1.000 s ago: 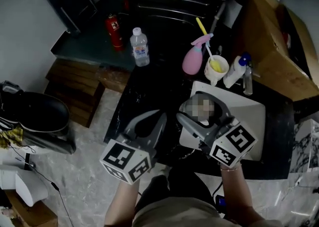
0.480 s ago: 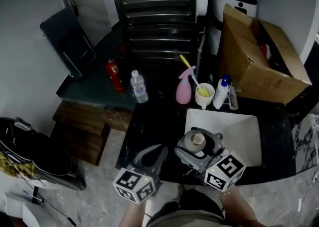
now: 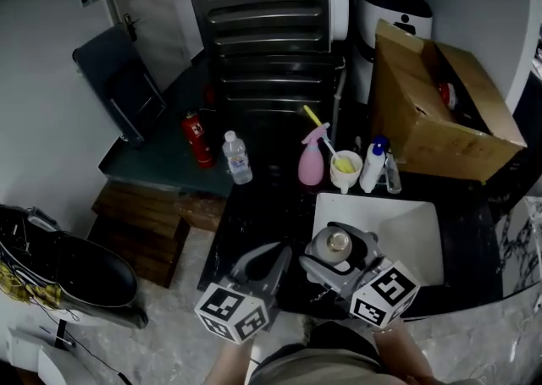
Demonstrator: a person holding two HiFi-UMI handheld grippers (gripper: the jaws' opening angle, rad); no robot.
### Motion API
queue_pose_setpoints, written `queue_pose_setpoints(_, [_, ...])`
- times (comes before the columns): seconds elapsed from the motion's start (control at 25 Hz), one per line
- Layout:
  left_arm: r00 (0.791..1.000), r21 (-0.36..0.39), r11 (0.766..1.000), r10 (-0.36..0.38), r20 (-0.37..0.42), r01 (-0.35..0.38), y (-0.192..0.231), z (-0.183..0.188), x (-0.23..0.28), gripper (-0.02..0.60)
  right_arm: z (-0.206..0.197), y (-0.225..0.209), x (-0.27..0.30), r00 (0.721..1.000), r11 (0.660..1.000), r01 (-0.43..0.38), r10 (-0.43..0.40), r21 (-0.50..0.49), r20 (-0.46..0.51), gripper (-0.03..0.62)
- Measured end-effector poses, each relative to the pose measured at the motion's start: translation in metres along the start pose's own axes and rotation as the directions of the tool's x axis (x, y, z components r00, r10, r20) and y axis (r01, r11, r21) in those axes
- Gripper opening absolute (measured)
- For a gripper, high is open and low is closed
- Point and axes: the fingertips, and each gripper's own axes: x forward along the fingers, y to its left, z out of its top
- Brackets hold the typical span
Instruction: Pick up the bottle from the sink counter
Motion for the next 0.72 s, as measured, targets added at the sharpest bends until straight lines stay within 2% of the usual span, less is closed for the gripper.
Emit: queue_pose_setpoints(0.72, [0.998, 0.004, 0.998, 0.056, 0.015, -0.056, 0.025, 0.004, 0.026, 0.006, 0.008, -0.026, 0.026, 0.999, 1.0, -0.022, 0.023, -0.007, 0.023, 0.342])
